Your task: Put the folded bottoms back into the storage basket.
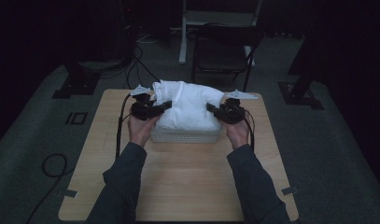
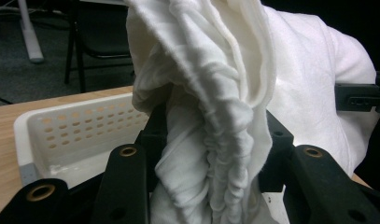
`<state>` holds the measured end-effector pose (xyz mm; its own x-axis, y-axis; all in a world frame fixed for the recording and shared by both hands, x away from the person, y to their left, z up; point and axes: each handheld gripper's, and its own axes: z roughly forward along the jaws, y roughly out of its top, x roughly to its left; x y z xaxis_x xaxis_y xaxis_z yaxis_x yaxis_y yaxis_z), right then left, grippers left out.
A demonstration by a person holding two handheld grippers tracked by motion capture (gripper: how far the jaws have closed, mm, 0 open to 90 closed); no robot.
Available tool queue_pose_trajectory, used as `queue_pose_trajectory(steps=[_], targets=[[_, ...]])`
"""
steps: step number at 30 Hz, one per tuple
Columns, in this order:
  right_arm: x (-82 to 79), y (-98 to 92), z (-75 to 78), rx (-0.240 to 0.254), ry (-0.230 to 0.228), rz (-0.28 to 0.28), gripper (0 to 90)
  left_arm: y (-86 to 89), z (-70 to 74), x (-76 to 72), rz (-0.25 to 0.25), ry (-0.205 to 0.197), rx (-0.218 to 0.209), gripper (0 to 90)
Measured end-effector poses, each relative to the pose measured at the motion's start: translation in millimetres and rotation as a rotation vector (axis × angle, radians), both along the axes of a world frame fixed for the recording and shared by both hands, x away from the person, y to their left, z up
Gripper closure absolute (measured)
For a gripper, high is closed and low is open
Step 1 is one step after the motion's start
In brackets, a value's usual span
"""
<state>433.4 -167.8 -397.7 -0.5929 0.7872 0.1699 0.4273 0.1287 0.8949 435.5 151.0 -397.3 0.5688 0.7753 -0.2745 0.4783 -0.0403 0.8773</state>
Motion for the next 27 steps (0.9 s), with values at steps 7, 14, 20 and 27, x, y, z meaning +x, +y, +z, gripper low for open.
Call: queue_pose_trajectory(steps=[7,14,20,27], targets=[[9.8,4.2,-6.4,-0.011,0.01,-0.003,71.1,0.4,-7.3,8.2,0.028,0.011,0.01,56.4],[22.2,8.1,-13.5,-0.028,0.028,-0.01,71.1,-1.0,-13.5,14.7,0.062,0.024,0.013,56.5],[29.4,10.7,-16.1,-0.039,0.036,-0.016,71.1,-1.5,-19.9,22.0,0.085,0.04,0.014,56.6],[37.7,13.7,-24.5,-0.048,0.059,-0.031,71.1,-3.3,-28.5,30.2,0.109,0.059,0.021,56.8]])
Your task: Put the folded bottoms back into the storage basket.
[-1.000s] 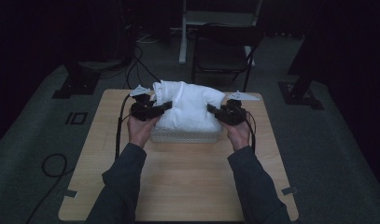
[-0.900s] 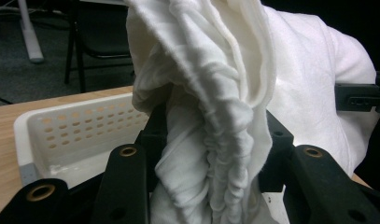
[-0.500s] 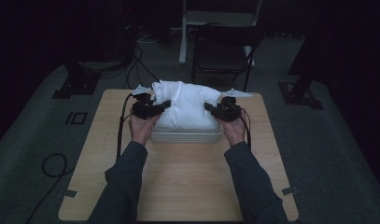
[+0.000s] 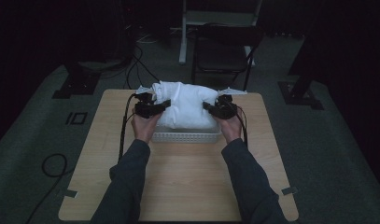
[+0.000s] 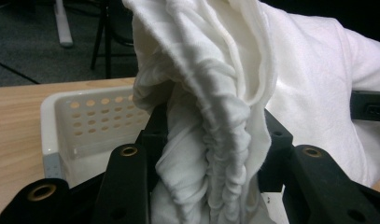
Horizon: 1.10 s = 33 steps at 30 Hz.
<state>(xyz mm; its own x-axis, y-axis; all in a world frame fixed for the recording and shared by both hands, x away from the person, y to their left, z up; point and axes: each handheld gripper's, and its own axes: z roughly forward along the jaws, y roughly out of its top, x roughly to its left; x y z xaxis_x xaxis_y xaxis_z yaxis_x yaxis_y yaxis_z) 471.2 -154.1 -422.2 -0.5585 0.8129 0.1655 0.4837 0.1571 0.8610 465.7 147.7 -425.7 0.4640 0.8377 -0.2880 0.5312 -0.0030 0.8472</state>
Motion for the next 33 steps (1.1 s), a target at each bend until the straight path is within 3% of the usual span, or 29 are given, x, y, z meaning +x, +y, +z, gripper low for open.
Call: queue_pose_trajectory(steps=[33], targets=[[13.9,10.8,-21.0,-0.06,0.05,-0.025,71.1,-6.9,-23.0,13.8,0.044,0.057,0.078,57.3]])
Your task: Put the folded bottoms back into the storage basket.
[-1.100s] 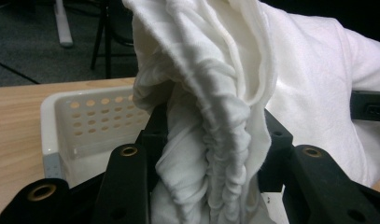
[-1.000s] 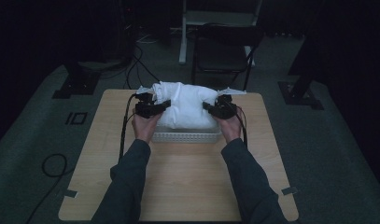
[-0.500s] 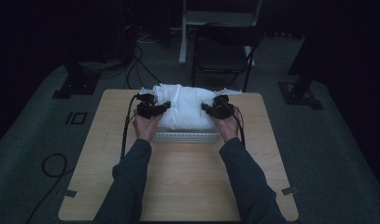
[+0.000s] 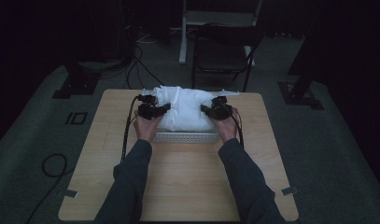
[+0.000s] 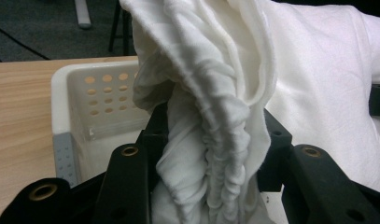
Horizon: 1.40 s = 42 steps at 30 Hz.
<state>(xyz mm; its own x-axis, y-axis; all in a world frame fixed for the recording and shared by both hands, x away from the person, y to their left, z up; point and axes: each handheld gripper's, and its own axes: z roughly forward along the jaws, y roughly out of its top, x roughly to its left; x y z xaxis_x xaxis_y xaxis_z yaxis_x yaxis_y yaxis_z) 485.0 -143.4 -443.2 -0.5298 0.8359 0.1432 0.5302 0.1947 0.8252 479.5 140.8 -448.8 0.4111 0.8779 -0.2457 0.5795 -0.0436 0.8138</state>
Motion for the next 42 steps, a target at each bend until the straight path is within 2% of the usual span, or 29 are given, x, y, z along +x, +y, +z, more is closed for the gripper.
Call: queue_pose_trajectory(steps=[16,21,28,36,42], targets=[[-0.5,-0.9,-13.2,-0.005,0.03,-0.009,71.0,-5.2,-9.0,1.8,-0.009,0.033,0.058,57.2],[-2.3,-0.9,-17.0,-0.016,0.036,-0.013,71.0,-7.4,-13.0,2.6,-0.014,0.058,0.079,57.2],[-3.6,-0.6,-27.4,-0.007,0.059,-0.022,71.0,-8.3,-18.5,4.1,-0.02,0.084,0.098,57.2],[-4.3,-1.5,-31.0,-0.021,0.059,-0.027,70.9,-11.0,-23.4,4.5,-0.021,0.097,0.102,57.2],[-4.7,1.1,-33.9,-0.033,0.064,-0.027,70.9,-10.4,-27.5,4.4,-0.023,0.11,0.124,57.2]])
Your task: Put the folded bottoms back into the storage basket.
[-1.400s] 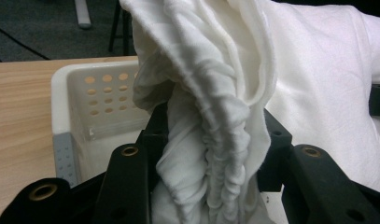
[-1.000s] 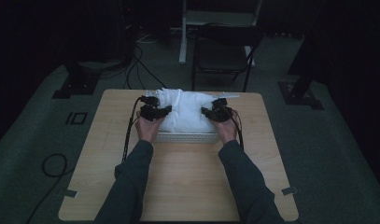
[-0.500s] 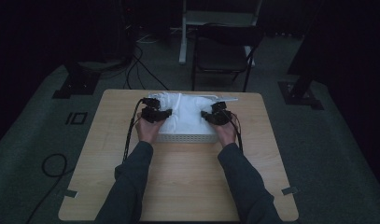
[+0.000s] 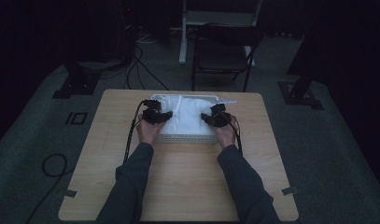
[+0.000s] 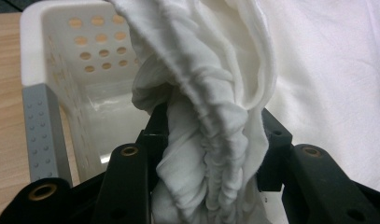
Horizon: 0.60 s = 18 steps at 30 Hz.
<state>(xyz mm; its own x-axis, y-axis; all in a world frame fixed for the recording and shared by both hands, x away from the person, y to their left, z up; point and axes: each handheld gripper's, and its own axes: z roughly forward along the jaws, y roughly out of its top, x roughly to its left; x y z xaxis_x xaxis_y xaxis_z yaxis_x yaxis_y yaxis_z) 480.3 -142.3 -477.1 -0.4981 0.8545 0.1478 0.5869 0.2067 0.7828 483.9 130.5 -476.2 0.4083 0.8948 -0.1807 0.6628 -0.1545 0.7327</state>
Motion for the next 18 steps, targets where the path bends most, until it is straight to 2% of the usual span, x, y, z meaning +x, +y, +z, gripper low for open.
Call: queue_pose_trajectory(steps=[7,10,18], targets=[[-2.0,-0.2,-6.4,-0.039,0.012,0.009,70.7,-3.9,-7.0,-1.0,-0.013,0.019,0.029,57.1],[-3.0,-0.7,-10.5,-0.047,0.02,0.009,70.7,-3.6,-11.2,-2.4,-0.01,0.028,0.023,57.1],[-6.2,5.0,-11.9,-0.088,0.021,0.018,70.5,-3.5,-10.5,-7.0,0.004,0.037,0.051,58.0]])
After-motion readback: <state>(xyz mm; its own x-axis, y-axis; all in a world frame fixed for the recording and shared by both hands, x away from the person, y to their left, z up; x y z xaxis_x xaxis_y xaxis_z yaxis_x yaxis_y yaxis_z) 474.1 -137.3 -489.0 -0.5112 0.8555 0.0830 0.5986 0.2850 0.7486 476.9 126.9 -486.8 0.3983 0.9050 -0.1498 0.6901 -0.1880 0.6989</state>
